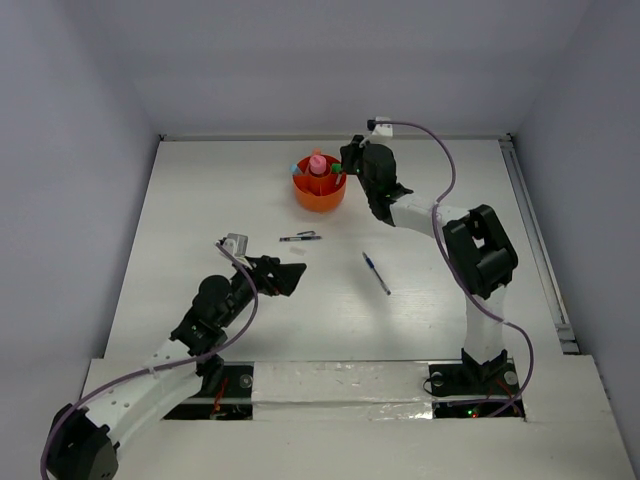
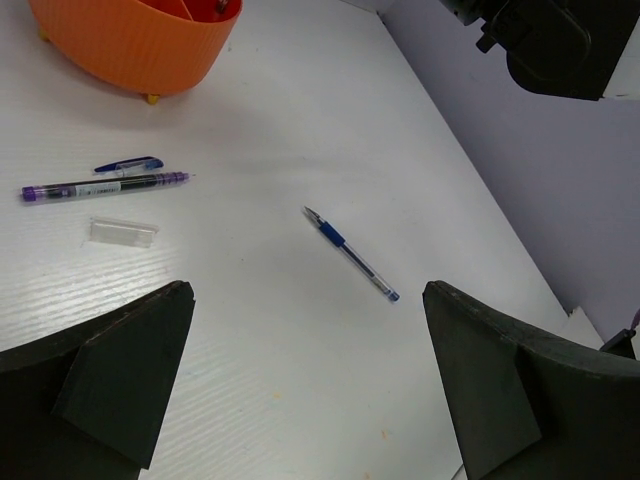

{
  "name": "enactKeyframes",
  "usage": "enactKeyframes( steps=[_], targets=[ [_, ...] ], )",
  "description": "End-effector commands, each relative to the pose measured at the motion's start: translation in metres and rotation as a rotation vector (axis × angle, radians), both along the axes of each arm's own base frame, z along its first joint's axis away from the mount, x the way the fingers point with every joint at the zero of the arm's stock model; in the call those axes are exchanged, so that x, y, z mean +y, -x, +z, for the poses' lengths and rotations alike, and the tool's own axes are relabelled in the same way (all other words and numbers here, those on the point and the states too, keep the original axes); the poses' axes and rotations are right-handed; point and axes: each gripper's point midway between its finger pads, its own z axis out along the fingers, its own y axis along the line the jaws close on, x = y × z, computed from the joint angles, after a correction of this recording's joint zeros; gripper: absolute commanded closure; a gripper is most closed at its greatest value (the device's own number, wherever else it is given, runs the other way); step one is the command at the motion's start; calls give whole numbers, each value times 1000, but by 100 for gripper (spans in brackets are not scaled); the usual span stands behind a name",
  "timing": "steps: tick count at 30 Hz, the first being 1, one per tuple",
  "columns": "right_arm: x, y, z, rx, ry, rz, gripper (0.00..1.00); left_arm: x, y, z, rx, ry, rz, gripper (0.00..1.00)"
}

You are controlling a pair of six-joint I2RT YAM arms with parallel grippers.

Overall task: Sort the stationery into containers
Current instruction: Place the pen in the storage box.

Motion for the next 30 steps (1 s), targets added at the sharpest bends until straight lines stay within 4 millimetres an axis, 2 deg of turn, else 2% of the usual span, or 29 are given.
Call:
enactKeyframes(
  steps=[1,3,6,9,12,17,18,20,21,22,23,24,25,26,28,30],
  targets=[
    [2,-3,13,-72,-26,-1,94,1,-6,20,-75,24,16,1],
    [5,-1,10,-64,-27,19,85,0,-6,19,-71,22,16,1],
    [7,1,10,-57,-21,38,62,0,-7,17,-65,17,19,1],
    [9,3,15,-54,-15,55,52,2,-8,17,-63,12,28,1],
    [10,7,23,-55,-16,67,45,5,-9,17,-64,7,44,1],
    [6,22,42,-57,-26,90,44,9,-9,18,-70,3,62,1],
    [3,31,62,-81,-44,99,45,11,-9,18,-69,-1,70,1],
    [0,48,54,-45,-44,132,50,16,-11,19,-74,-4,100,1],
    [2,62,69,-60,-58,157,59,19,-11,19,-74,-7,114,1],
    [7,72,67,-46,-57,184,65,20,-12,20,-76,-7,123,1],
    [8,83,48,17,-42,216,74,22,-12,20,-78,-8,132,1],
    [15,95,41,48,-39,250,86,26,-13,21,-79,-8,154,1],
    [25,109,41,67,-46,292,91,28,-14,21,-79,-9,165,1],
    [32,124,22,128,-27,339,97,30,-14,21,-79,-12,177,1],
    [46,143,7,184,-14,402,100,38,-16,22,-78,-13,215,1],
    [70,175,-15,261,20,514,100,45,-17,22,-76,-17,253,1]
  ],
)
